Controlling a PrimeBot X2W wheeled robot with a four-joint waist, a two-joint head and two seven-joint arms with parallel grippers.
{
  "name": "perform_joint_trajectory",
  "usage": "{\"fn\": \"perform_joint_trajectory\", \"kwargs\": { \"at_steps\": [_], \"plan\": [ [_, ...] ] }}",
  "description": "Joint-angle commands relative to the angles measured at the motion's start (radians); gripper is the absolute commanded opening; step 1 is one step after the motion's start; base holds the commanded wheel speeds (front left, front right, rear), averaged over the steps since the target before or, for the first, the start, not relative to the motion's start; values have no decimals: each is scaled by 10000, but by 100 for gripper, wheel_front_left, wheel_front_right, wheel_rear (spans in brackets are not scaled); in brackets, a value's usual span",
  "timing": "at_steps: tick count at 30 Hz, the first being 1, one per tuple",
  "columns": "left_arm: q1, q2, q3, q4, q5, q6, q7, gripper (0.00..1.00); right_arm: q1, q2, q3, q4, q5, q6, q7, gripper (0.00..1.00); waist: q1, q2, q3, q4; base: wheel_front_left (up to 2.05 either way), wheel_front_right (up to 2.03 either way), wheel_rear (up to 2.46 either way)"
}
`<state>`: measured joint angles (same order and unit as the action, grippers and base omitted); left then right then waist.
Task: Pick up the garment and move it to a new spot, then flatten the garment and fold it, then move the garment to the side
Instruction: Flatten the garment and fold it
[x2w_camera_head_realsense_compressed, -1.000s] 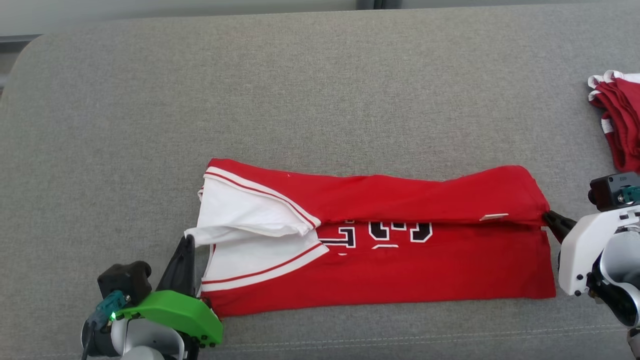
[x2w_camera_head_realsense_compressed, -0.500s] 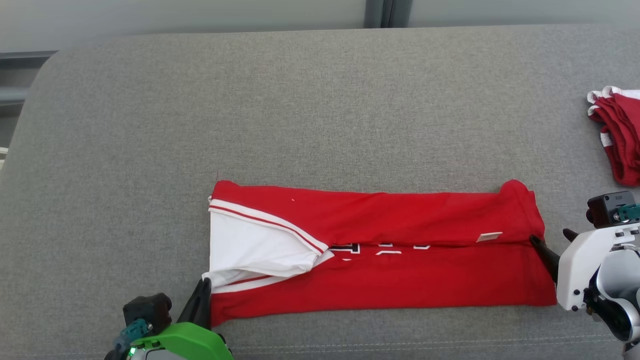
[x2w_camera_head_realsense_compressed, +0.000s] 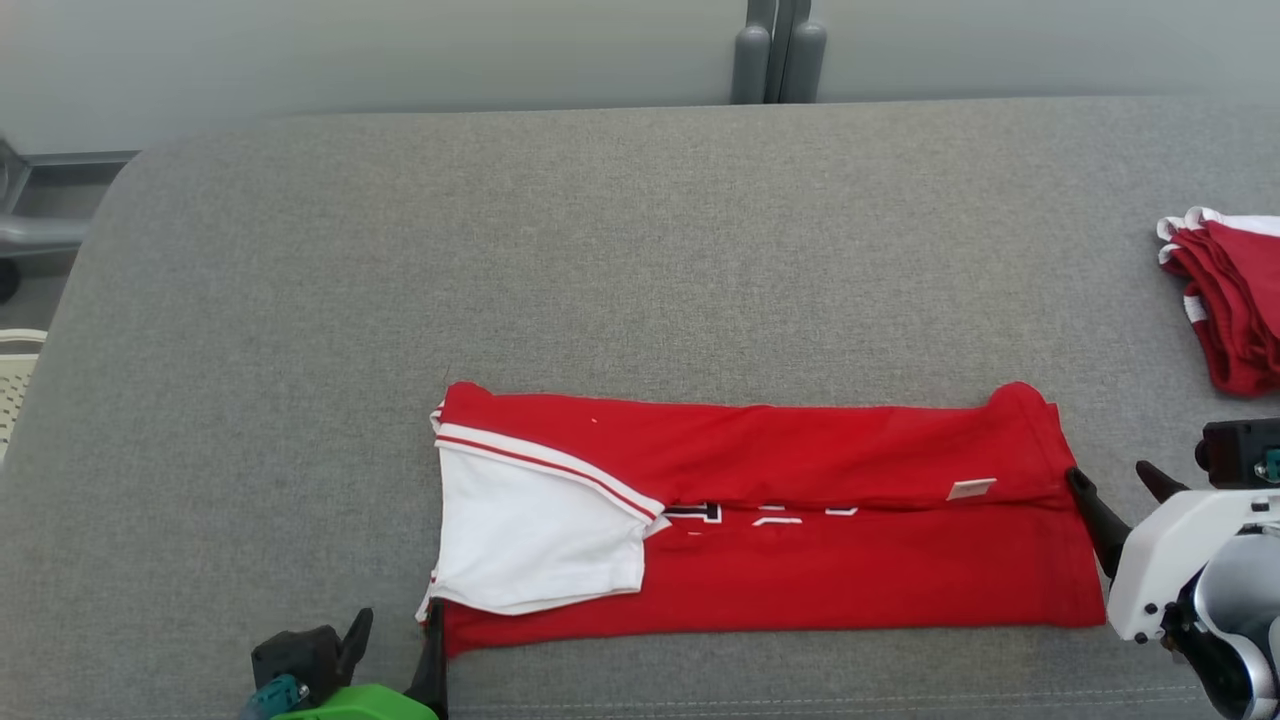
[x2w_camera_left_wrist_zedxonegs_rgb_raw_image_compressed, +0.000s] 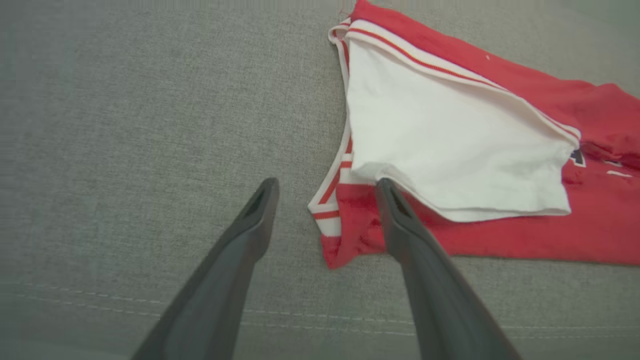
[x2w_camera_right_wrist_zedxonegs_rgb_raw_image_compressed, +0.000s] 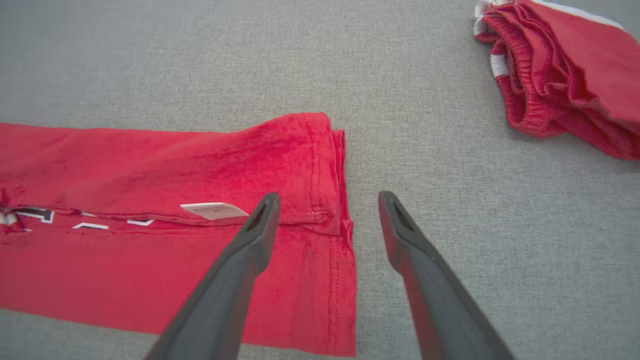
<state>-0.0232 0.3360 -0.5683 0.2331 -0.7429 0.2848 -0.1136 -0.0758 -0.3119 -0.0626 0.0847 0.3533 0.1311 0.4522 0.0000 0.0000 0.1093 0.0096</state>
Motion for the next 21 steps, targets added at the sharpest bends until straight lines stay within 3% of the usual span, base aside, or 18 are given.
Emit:
{"fn": "perform_joint_trajectory", "kwargs": {
  "at_steps": [1,12,17,21],
  "plan": [
    [156,151,82,6,102,6,-185,100,247,223,-200,-135,-139,-9,-270,100,0,0,-198,72,0,0,0],
    [386,447,1023,-664,435,114,-1388,100,935,1615,-768,-459,-349,-9,-2006,100,0,0,-1062,250,0,0,0],
    [303,209,2014,-1387,1005,-274,-1519,100,1031,2191,-534,-42,-102,-6,-3441,100,0,0,-1380,307,0,0,0],
    [278,-264,2767,-1834,1407,-956,-1526,100,872,2405,-244,333,267,-6,-4368,100,0,0,-1528,320,0,0,0]
  ]
}}
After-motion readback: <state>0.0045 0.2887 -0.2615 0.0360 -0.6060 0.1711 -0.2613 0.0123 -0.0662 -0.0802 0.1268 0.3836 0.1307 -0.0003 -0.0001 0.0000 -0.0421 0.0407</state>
